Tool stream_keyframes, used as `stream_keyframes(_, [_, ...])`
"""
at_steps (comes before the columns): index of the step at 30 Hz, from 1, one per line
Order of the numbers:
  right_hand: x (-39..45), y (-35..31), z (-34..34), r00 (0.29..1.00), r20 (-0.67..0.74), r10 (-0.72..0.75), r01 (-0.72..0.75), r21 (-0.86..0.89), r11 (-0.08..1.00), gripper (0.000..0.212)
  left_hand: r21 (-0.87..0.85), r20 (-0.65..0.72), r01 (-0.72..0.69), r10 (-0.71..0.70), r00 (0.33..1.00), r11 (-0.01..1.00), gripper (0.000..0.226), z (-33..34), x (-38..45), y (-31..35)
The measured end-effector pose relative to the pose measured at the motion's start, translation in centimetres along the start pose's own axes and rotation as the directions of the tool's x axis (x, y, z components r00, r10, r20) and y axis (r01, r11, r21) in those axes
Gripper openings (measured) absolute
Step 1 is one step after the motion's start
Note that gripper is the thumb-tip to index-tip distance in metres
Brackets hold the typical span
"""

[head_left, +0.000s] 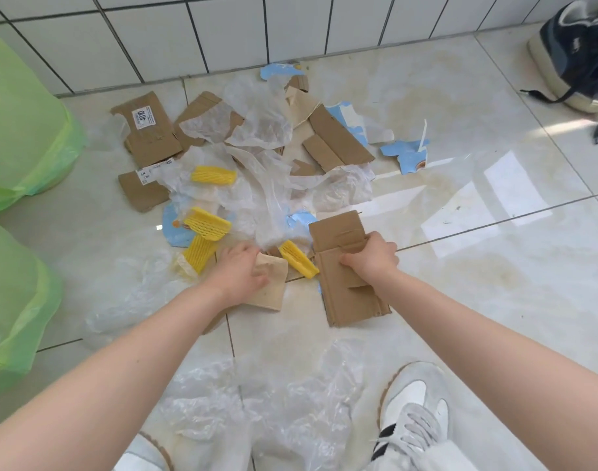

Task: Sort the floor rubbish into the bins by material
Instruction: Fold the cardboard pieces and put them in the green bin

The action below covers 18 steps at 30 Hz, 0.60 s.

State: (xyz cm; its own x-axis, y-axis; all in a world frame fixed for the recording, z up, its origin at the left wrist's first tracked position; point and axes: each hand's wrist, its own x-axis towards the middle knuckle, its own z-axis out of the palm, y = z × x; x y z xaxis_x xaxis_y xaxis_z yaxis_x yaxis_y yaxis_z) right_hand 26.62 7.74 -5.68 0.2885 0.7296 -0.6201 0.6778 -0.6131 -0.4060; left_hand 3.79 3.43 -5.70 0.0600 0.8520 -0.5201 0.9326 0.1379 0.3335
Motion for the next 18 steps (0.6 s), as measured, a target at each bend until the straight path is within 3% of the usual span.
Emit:
stream_keyframes(3, [-0.5, -0.6, 1.0, 1.0, -0.01, -0.017, 0.016, -0.047, 0.999, 0.049, 0.141, 0.035, 0.01, -0.015, 0.999, 0.99, 0.046, 1.7, -1.3, 0.5])
stream_keyframes(9, [-1.2, 0.0, 0.4, 1.0, 0.008, -0.017, 0.017, 0.077, 0.997, 0.048, 0.045, 0.038, 0.061, -0.062, 0.997, 0.997, 0.038, 2.6, -2.9, 0.4])
stream_keyframes(14, [-4.2, 0.9, -1.1, 0.983, -0.054, -0.175, 0.182, 0.183, 0.966, 0.032, -0.285, 0.0, 0.044, -0.046, 0.999, 0.957, 0.02, 0.8, -4.5, -1.1])
stream_keyframes(18, [-6.6, 0.3, -2.5, 0.929, -0.134, -0.345, 0.363, 0.147, 0.92, 0.015, -0.586, 0.037, 0.108, -0.106, 0.994, 0.803, 0.018, -1.5, -6.3, -1.8])
